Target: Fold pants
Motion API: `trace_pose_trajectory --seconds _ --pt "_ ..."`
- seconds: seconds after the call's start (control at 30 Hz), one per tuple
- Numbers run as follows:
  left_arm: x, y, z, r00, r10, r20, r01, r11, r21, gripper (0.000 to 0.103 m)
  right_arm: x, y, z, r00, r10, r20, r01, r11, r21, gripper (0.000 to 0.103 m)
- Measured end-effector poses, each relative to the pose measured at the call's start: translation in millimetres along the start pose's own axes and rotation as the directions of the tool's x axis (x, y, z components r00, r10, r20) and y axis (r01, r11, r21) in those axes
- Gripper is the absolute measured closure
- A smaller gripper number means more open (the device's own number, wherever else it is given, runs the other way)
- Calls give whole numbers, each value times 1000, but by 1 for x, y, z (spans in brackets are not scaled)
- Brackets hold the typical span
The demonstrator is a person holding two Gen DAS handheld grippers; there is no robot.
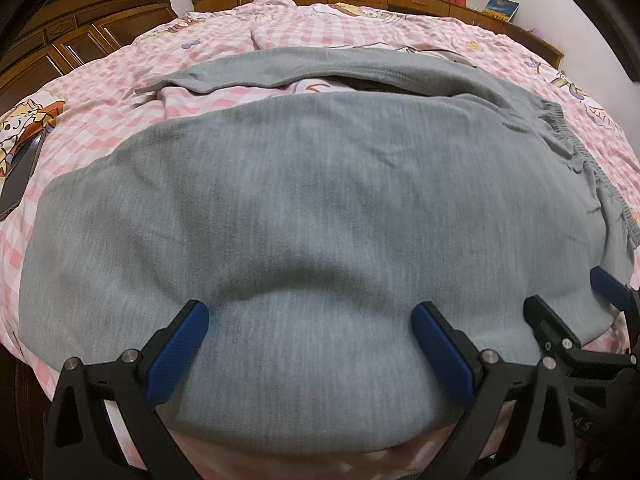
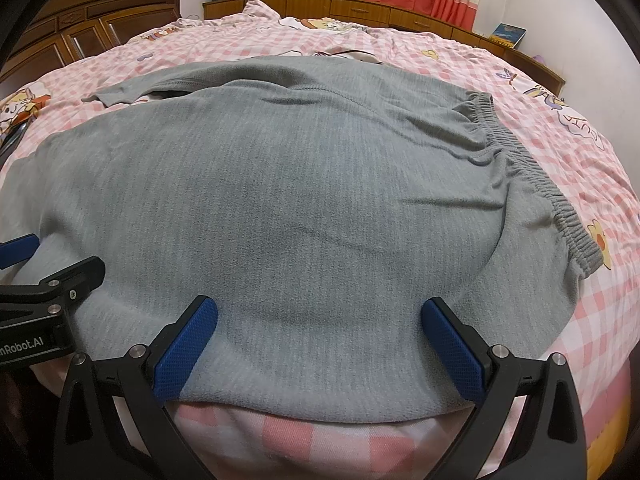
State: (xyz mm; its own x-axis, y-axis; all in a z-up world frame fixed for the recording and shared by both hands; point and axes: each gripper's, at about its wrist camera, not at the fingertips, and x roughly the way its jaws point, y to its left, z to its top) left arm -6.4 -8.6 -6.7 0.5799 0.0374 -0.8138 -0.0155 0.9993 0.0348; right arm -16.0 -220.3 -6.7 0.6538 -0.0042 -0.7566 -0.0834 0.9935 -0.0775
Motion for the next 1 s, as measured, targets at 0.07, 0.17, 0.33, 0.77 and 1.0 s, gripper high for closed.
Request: trace_pose_trajectory --seconds 0.07,0.17,0.33,0.77,1.0 --pt "0 0 1 1000 0 1 0 1000 0 0 0 0 0 1000 0 -2 0 1000 0 0" --pt "0 1 1 1000 0 4 0 1000 1 0 0 0 0 1000 0 -2 0 1000 0 0" --pt "0 1 1 1000 0 4 0 1000 -1 0 0 0 0 1000 0 -1 0 1000 0 0" --pt "-1 2 0 1000 -2 4 2 1000 -8 0 0 1 -1 1000 -1 4 1 1000 0 0" --pt "-2 2 0 1000 -1 8 1 1000 -7 0 -1 1 -1 1000 -1 4 1 1000 0 0"
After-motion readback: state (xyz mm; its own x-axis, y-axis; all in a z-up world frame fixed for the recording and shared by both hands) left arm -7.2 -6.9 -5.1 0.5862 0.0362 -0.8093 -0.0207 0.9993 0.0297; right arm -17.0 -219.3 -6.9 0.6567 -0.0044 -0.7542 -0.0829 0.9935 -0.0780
